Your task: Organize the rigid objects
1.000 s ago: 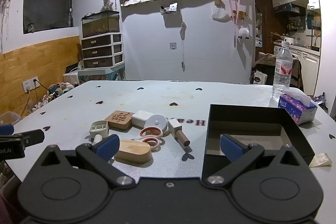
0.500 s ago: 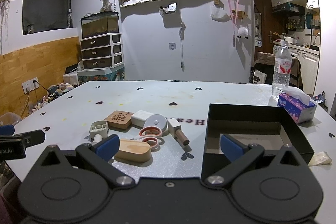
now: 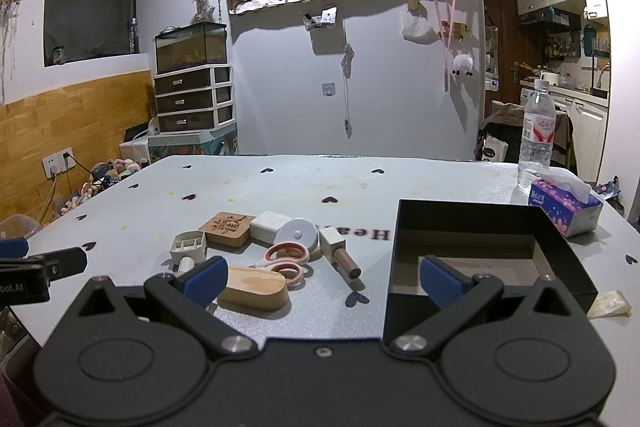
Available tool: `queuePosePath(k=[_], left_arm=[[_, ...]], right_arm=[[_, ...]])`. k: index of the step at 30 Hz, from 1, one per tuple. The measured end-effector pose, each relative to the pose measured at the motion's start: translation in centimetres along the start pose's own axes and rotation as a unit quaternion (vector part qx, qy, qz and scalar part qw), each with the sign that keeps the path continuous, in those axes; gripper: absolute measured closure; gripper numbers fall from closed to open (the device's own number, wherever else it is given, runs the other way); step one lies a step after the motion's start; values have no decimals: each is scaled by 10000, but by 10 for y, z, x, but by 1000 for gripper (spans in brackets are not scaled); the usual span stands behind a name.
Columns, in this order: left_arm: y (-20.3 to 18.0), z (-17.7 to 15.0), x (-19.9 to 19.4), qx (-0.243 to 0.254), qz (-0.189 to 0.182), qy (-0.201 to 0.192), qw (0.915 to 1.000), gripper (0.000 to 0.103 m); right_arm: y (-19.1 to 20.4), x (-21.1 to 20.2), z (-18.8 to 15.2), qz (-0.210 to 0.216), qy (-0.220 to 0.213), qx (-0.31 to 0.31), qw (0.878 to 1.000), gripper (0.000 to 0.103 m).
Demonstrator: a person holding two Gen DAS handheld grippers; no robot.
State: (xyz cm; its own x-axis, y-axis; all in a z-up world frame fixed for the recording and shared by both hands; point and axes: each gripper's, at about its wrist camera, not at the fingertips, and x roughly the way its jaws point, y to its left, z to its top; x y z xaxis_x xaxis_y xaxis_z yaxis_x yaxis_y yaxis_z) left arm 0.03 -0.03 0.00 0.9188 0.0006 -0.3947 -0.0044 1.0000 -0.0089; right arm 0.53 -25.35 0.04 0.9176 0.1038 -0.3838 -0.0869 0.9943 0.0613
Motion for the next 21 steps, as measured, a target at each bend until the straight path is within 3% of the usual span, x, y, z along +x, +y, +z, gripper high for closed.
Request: queuePosePath(k=[5, 11, 21], left_arm=[[-9, 1, 0, 0, 15, -40, 10000, 0], [-10, 5, 1, -40, 57, -90, 9999, 0], [-8, 3, 15, 0, 125, -61, 9999, 0]], right_arm=[[0, -7, 3, -82, -105, -50, 9999, 0], [-18, -5, 9, -523, -284, -74, 9982, 0], [-91, -1, 11, -1465, -469, 245, 9878, 0]])
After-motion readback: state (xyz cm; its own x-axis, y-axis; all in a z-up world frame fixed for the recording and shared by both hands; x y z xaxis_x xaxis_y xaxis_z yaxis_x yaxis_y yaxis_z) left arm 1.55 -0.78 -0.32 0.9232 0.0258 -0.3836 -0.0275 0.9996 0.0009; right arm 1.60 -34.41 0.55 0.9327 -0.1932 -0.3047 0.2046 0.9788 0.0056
